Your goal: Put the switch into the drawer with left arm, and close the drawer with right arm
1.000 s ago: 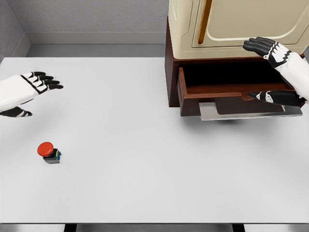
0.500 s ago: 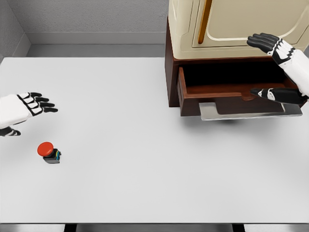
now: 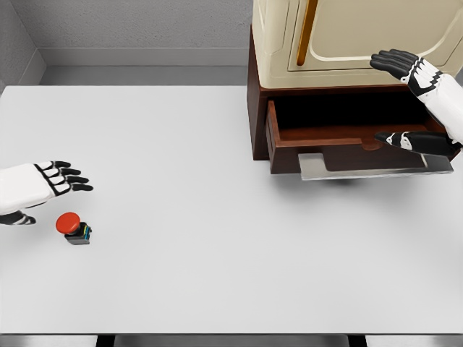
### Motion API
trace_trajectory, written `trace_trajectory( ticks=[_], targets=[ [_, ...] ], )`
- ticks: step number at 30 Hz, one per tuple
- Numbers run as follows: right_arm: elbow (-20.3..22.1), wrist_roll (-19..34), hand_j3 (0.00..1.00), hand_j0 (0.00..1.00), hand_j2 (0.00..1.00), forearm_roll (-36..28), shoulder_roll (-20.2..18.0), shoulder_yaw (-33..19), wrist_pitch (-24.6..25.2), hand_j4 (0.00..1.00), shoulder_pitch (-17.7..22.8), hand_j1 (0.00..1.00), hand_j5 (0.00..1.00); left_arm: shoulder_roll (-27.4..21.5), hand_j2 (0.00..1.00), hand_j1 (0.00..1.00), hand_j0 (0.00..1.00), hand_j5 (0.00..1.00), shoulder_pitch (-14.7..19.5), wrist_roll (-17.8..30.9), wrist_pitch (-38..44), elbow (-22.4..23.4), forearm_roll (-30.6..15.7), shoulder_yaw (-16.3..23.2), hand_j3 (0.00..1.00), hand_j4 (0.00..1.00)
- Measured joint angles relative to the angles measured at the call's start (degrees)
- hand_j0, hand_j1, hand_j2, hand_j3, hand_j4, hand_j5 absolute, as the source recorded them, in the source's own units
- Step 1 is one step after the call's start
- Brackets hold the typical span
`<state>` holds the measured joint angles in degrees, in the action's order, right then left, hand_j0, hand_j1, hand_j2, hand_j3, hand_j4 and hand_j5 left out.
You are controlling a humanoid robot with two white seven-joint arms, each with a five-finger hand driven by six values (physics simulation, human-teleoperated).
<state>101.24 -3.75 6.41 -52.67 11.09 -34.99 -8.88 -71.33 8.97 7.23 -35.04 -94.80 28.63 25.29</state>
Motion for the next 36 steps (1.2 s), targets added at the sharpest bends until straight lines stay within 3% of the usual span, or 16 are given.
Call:
trace_trajectory(
  ticks=[33,36],
  targets=[
    [0.00,0.00,1.00,1.00,1.00,-0.11,0.26,0.03,0.00,1.00,0.44,1.00,1.00,-1.03,1.00,1.00,1.00,1.00,-3.52,0.00,0.00,-3.51,-1.00,0.09,1.00,1.00],
    [0.00,0.00,1.00,1.00,1.00,-0.12,0.26,0.03,0.00,1.00,0.44,1.00,1.00,-1.00,0.91,0.91,0.91,0.91,-3.69,0.00,0.00,-3.55,-1.14,0.12,0.91,0.91]
  ],
)
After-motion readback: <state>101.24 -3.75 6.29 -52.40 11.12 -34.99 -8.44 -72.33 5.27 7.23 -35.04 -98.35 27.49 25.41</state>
